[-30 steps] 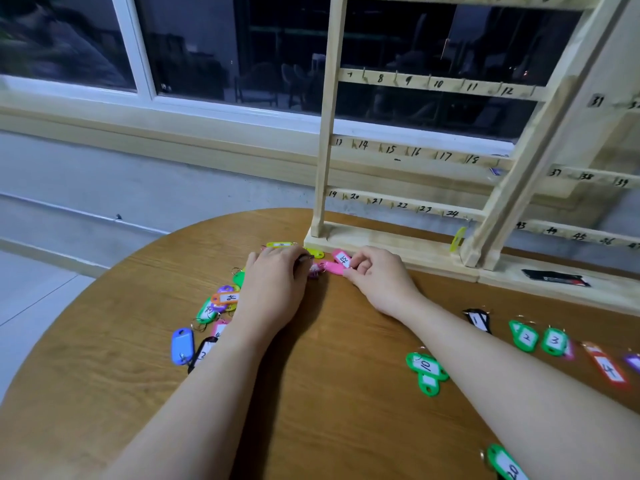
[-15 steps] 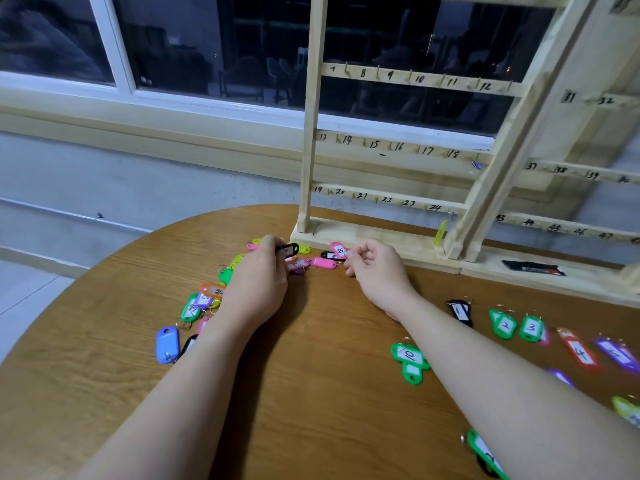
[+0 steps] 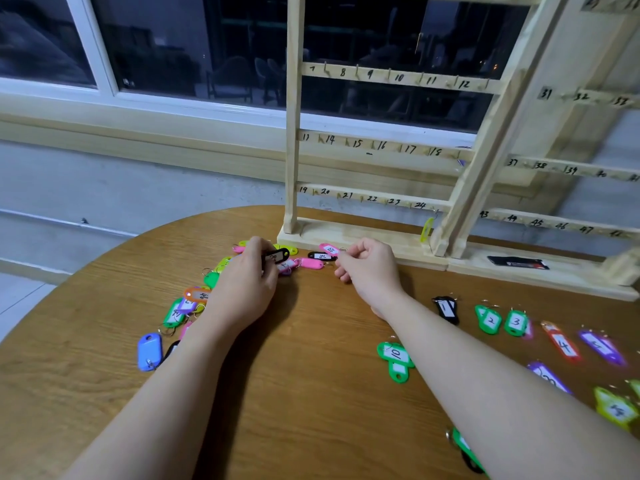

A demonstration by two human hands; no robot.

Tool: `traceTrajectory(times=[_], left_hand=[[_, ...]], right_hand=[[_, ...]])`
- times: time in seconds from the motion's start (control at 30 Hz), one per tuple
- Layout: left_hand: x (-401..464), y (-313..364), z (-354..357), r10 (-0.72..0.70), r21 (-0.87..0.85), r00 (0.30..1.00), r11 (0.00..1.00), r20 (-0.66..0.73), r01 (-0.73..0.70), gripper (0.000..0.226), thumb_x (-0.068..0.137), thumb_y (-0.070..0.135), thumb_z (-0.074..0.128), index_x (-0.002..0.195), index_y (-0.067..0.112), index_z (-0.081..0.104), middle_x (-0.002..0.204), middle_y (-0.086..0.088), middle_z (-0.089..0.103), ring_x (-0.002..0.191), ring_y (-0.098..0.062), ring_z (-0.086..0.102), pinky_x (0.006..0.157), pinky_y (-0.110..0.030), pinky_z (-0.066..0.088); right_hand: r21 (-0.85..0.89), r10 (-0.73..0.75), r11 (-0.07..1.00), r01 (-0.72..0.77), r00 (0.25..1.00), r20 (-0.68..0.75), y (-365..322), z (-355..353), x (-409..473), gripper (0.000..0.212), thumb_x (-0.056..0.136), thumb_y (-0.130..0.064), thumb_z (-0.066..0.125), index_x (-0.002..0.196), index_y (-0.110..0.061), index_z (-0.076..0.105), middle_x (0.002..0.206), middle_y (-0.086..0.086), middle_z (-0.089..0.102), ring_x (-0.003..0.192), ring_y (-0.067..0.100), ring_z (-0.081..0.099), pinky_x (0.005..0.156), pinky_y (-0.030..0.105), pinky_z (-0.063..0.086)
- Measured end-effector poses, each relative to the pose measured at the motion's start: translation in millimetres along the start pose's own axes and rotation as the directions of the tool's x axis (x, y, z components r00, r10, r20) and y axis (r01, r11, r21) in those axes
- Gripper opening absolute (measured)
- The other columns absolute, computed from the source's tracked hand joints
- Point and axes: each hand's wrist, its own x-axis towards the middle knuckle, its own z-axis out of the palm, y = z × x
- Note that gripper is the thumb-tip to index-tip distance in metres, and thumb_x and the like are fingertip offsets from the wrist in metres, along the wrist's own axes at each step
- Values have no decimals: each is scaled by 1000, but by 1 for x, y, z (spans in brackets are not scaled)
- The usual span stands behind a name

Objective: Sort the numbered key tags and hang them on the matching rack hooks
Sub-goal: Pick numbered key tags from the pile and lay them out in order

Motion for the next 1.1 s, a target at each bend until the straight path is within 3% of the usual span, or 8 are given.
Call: traceTrajectory(times=[0.1, 0.23, 0.37, 0.53, 0.73, 0.9, 1.03, 1.1], left_hand=[[1, 1, -2, -27, -64, 1000, 998, -14, 26, 12, 100, 17, 53, 112, 21, 51, 91, 3, 63, 75, -13, 55, 70, -36, 44], [4, -2, -2, -32, -138, 999, 990, -27, 28, 8, 99, 15, 54, 104, 22, 56, 86, 9, 64, 79, -4, 58, 65, -13, 39], [6, -4, -3, -22, -209, 1000, 978, -6, 20, 14, 103, 15, 47, 97, 17, 59, 82, -2, 68, 78, -19, 60, 71, -33, 45], [5, -2, -6, 19, -229, 1000, 973, 24, -13, 23, 104, 9, 41, 95, 15, 62, 79, -2, 62, 66, -6, 49, 59, -19, 36], [6, -6, -2, -39, -343, 998, 938, 52, 55, 7, 107, 18, 42, 107, 20, 49, 78, 4, 66, 63, -8, 50, 64, -29, 40], [5, -5, -2, -49, -321, 998, 945, 38, 58, 4, 105, 19, 46, 104, 21, 49, 80, 1, 68, 60, 1, 53, 59, -17, 39], [3, -5, -3, -12, -264, 1000, 964, -2, 11, 10, 101, 19, 54, 96, 26, 56, 77, 6, 67, 72, -13, 61, 69, -33, 47], [2, -4, -4, 8, -220, 1000, 975, -16, -12, 9, 99, 17, 56, 97, 25, 60, 76, 9, 68, 73, -13, 63, 71, -34, 49]], right_hand=[[5, -9, 1000, 9, 1000, 5, 0, -1, 0, 5, 94, -3, 64, 97, 0, 63, 75, 11, 73, 51, 4, 62, 51, 16, 51], [-2, -21, 1000, 21, 999, 28, -1, -1, 0, 17, 93, -4, 65, 108, -12, 63, 79, 7, 74, 54, 3, 63, 53, 15, 52], [-62, -23, 998, 26, 999, 46, 1, 1, 1, 21, 94, -5, 63, 111, -9, 74, 83, 7, 74, 63, 8, 65, 60, 19, 56], [-94, -39, 995, 44, 998, 46, -1, 1, -1, 17, 97, -8, 61, 99, -14, 77, 82, 6, 74, 63, 5, 65, 60, 18, 55], [-62, -36, 997, 39, 998, 57, -3, -1, -2, 17, 99, -7, 59, 99, -13, 76, 80, 4, 71, 50, -4, 60, 50, 9, 44], [-55, -39, 998, 44, 995, 91, -5, -2, -3, 17, 99, -8, 60, 101, -15, 75, 80, 2, 70, 51, -5, 59, 51, 9, 45], [-38, -14, 999, 20, 989, 149, -10, -7, -3, 20, 100, -5, 58, 98, -16, 73, 82, 3, 71, 53, -4, 61, 54, 11, 49], [-3, 12, 1000, -11, 985, 171, -15, -12, -5, 19, 100, -5, 58, 97, -17, 73, 85, 5, 73, 58, 0, 63, 56, 15, 52]])
